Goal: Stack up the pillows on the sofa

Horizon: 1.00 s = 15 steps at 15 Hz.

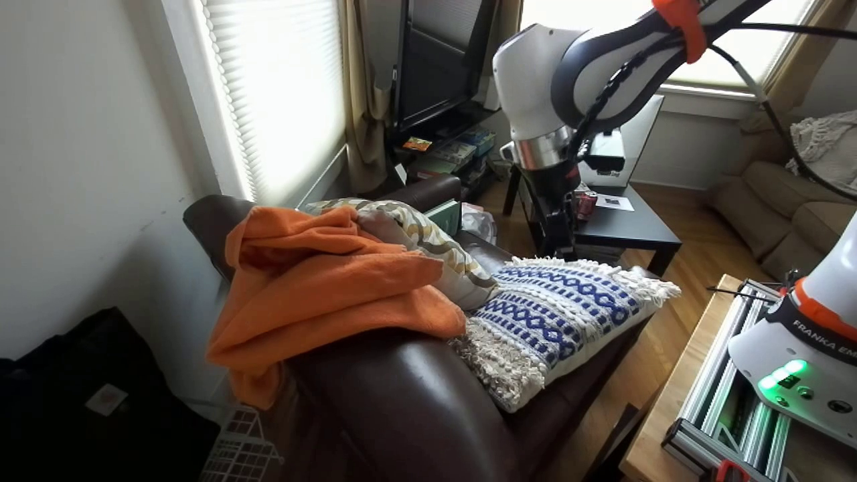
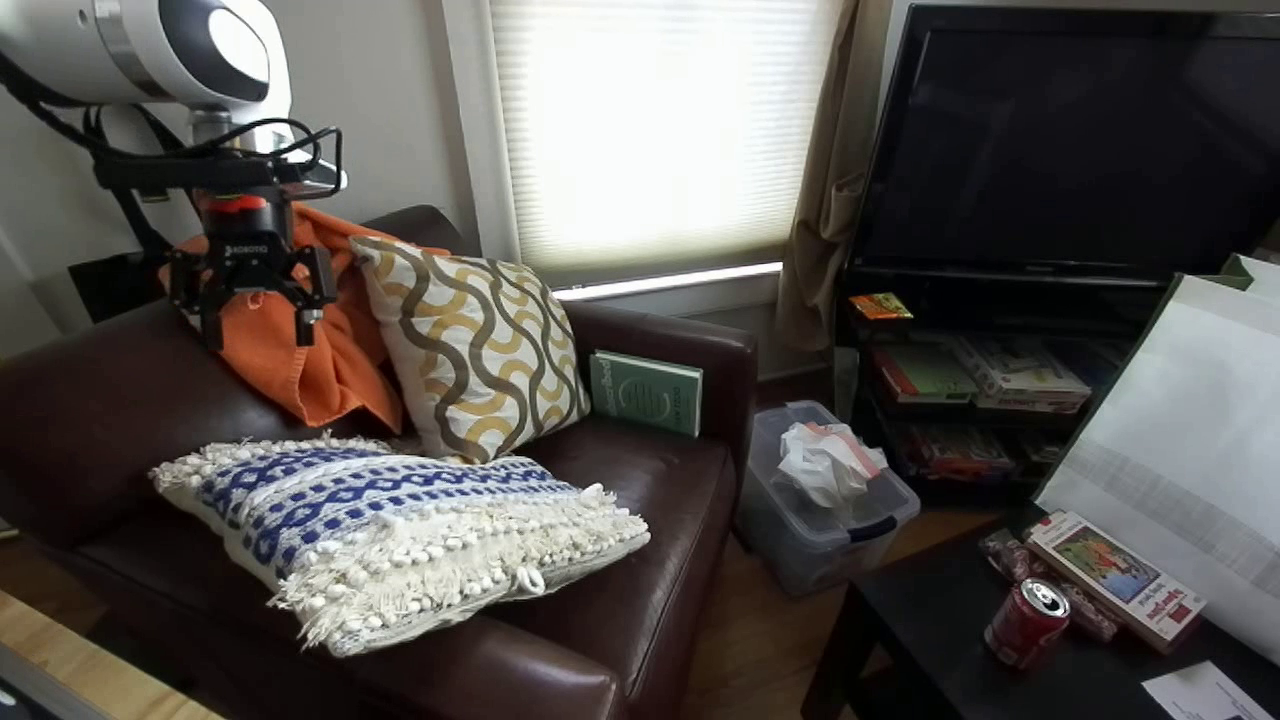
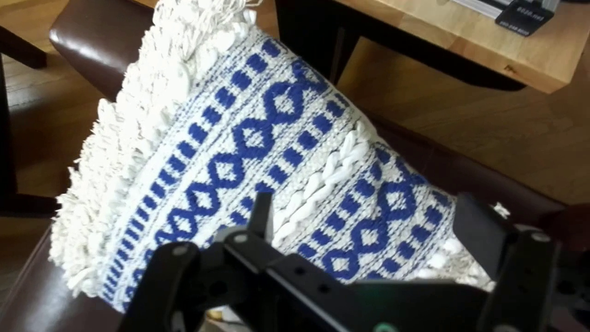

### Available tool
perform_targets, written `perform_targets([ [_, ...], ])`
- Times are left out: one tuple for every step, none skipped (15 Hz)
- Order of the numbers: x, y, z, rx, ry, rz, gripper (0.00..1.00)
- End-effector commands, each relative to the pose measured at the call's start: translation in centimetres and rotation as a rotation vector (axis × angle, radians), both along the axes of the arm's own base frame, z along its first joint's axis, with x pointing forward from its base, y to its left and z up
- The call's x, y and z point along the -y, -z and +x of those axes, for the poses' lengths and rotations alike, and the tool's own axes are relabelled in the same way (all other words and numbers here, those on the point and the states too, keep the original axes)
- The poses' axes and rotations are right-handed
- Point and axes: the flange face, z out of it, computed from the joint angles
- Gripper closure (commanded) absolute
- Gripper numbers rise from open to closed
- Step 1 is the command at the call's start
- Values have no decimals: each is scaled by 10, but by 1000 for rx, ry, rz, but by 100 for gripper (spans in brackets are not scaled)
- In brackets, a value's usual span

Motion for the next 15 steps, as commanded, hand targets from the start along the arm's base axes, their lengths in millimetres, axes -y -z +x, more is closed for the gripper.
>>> perform_targets([
  [-42,45,-8,-114,-165,0,0],
  [-51,52,-11,-144,-209,9,0],
  [-36,38,-12,-90,-131,6,0],
  [-45,47,-15,-111,-162,10,0],
  [-51,53,-16,-122,-178,12,0],
  [-53,55,-15,-128,-186,14,0],
  [-53,55,-13,-129,-189,16,0],
  [-53,55,-12,-128,-189,18,0],
  [-53,54,-11,-127,-190,18,0],
  [-57,62,-11,-135,-204,2,0],
  [-63,74,-13,-148,-237,-19,0],
  [-69,83,-17,-157,-269,-32,0],
  [-76,92,-22,-166,-306,-34,0],
  [-84,100,-29,-177,-336,-37,0],
  [-94,109,-36,-188,-363,-21,0],
])
